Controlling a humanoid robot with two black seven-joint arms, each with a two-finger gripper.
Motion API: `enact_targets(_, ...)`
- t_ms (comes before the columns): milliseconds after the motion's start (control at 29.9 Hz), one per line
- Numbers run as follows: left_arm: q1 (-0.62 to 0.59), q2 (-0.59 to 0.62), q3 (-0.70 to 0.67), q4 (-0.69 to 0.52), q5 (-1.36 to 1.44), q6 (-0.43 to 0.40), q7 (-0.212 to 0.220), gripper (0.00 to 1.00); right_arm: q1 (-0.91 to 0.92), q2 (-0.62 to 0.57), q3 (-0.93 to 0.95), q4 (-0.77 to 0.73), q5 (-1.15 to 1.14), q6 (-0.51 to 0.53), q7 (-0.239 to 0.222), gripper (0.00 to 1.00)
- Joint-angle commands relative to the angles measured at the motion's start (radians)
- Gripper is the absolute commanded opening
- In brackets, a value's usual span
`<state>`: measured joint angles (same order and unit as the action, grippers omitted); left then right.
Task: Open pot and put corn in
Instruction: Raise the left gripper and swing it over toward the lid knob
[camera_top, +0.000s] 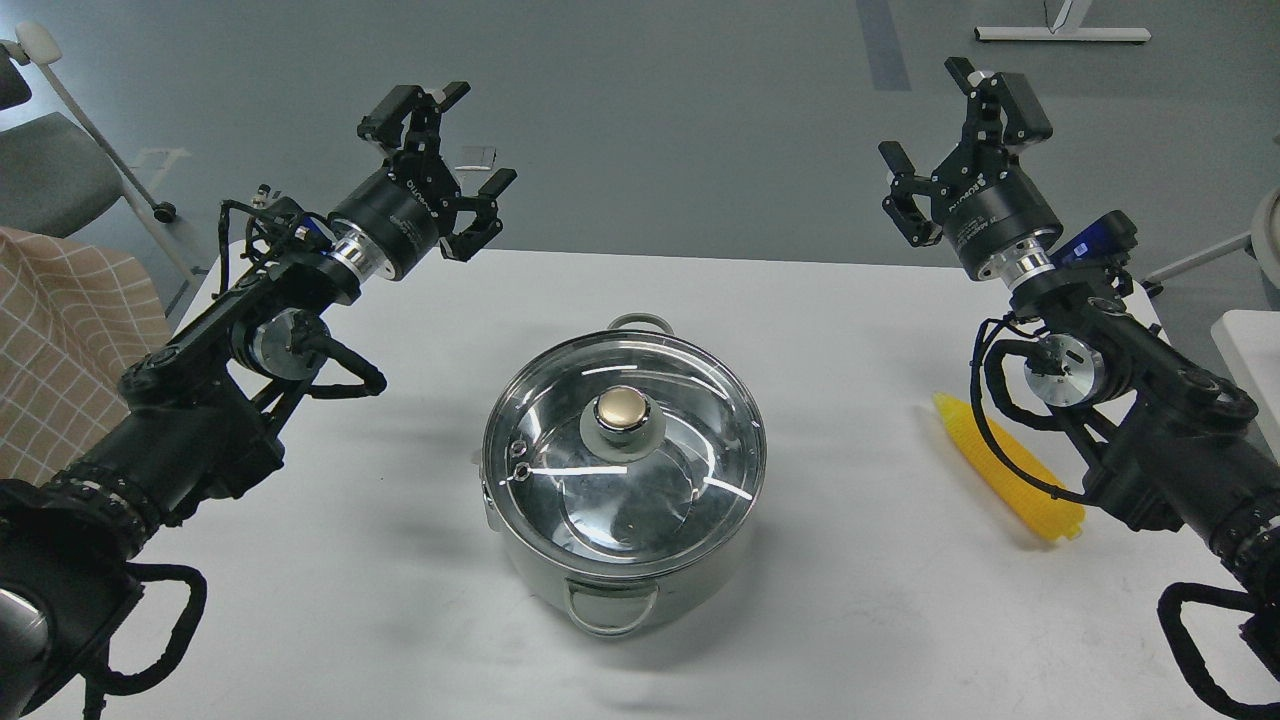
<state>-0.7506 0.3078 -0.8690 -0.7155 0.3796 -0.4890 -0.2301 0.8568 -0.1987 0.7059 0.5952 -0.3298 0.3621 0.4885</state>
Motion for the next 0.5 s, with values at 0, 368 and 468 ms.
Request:
enact_targets(0, 0.0, 0.011, -0.002, -0.024, -0.004, 0.0, 0.002, 0.98, -0.004, 0.001, 0.003, 0.003, 0.0, 0.0, 0.0, 1.0)
enact_targets(368, 0.002, 0.034, -0.004, -0.085, -0.01, 0.0, 0.086, 0.98, -0.004, 0.008, 0.014, 0.008, -0.003, -0.006, 0.0, 1.0)
enact_targets(468, 0.004, 0.053, -0.005, -0.085, -0.011, 0.0, 0.081, 0.98, -0.004, 0.005, 0.014, 0.008, -0.003, -0.008, 0.0, 1.0)
